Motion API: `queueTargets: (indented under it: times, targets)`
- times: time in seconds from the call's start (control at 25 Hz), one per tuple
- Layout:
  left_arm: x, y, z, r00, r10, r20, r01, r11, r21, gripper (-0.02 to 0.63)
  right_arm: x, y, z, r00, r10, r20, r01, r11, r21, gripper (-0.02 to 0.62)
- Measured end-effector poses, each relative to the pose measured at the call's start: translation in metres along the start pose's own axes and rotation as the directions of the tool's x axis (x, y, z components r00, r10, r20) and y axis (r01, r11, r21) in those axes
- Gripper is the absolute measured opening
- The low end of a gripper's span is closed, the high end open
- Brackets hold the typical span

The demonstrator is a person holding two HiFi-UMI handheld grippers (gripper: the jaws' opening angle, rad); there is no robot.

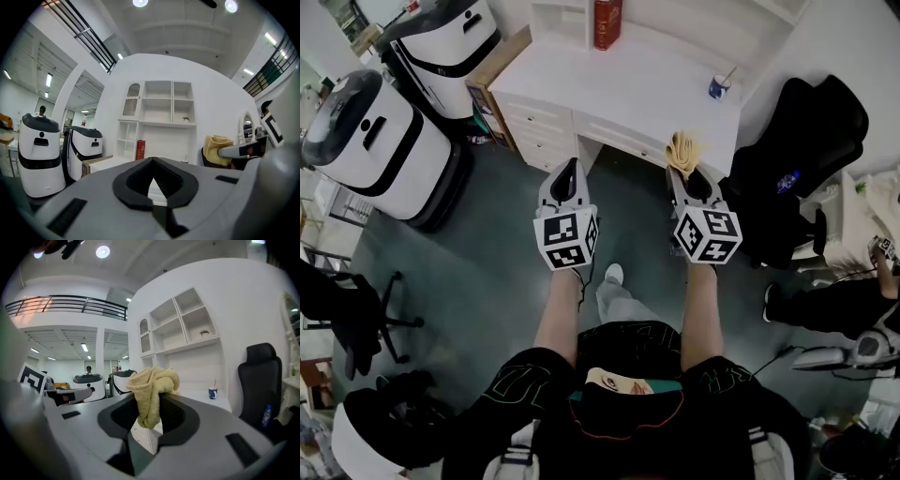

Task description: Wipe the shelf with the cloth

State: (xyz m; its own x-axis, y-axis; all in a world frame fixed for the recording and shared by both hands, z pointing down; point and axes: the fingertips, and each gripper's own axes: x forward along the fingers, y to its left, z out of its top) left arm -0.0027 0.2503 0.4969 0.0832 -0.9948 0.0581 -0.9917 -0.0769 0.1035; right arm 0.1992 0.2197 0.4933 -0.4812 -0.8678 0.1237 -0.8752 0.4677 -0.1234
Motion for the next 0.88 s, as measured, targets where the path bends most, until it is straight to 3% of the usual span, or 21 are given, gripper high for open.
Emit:
queueTargets:
  times: [0.2,0.36,0.52,0.72,0.88]
  targets:
    - [0.071,-0.012,0.005,0.997,-0.056,-0.055,0.056,0.998,0.002,0.0,0.058,-0.051,0.008,0.999,-0.037,0.014,0.036,0.996,0.078,0.118]
    - [0.128,-0.019,0.028,0.995,-0.075,-0.062,0.078,0.995,0.055,0.0,0.096,-0.095,0.032,0.996,-0.065,0.064,0.056,0.99,0.132,0.118]
    - [0.173,-0.035,0.044,0.992,-0.12,-0.033,0.12,0.993,0.01,0.0,0.128,-0.129,0.036,0.995,-0.077,0.067,0.065,0.984,0.164,0.118]
    - [0.194,-0.034,0.042,0.994,-0.107,-0.016,0.107,0.994,0.001,0.0,0.15,-0.141,0.037,0.996,-0.063,0.057,0.054,0.987,0.149,0.118]
    - [0.205,-0.005,0.037,0.998,-0.064,-0.008,0.064,0.997,-0.038,0.0,0.179,-0.125,0.032,0.999,-0.015,0.038,0.01,0.992,0.124,0.118]
